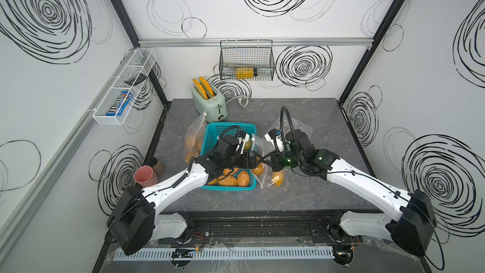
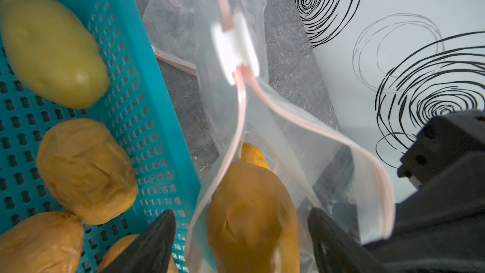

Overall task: Put the potatoes into a zipper bag and zip it
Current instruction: Place the potato into the zipper food storage bag.

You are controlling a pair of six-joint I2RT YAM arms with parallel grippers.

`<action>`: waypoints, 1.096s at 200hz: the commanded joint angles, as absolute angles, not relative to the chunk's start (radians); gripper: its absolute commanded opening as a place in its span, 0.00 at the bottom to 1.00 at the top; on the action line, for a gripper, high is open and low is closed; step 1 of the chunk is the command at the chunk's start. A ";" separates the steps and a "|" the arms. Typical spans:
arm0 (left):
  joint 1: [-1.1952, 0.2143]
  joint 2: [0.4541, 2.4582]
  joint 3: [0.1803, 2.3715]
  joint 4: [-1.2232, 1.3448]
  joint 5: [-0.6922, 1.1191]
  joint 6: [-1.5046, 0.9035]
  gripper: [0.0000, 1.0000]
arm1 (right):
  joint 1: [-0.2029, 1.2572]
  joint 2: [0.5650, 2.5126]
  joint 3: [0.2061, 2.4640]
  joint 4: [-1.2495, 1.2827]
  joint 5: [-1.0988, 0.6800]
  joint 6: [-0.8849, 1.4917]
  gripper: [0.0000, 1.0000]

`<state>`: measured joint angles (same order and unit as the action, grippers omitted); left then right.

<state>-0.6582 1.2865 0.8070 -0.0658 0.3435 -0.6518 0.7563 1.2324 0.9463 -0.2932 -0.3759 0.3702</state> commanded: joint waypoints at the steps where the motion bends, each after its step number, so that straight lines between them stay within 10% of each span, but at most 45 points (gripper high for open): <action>1: -0.671 1.260 0.810 0.001 0.408 -0.659 0.84 | 0.747 1.232 0.948 -0.241 -0.385 0.379 0.00; 127: -0.510 0.987 0.734 -0.103 0.317 -0.585 0.80 | 0.698 1.212 0.914 -0.217 -0.382 0.404 0.00; 219: -0.479 1.295 0.764 0.067 0.139 -0.594 0.84 | 0.698 1.179 0.874 -0.199 -0.370 0.415 0.00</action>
<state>-0.4812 1.2182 0.7162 -0.0372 0.2256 -0.6014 0.7010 1.2049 0.8825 -0.2173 -0.3767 0.4076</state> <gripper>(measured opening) 0.842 0.045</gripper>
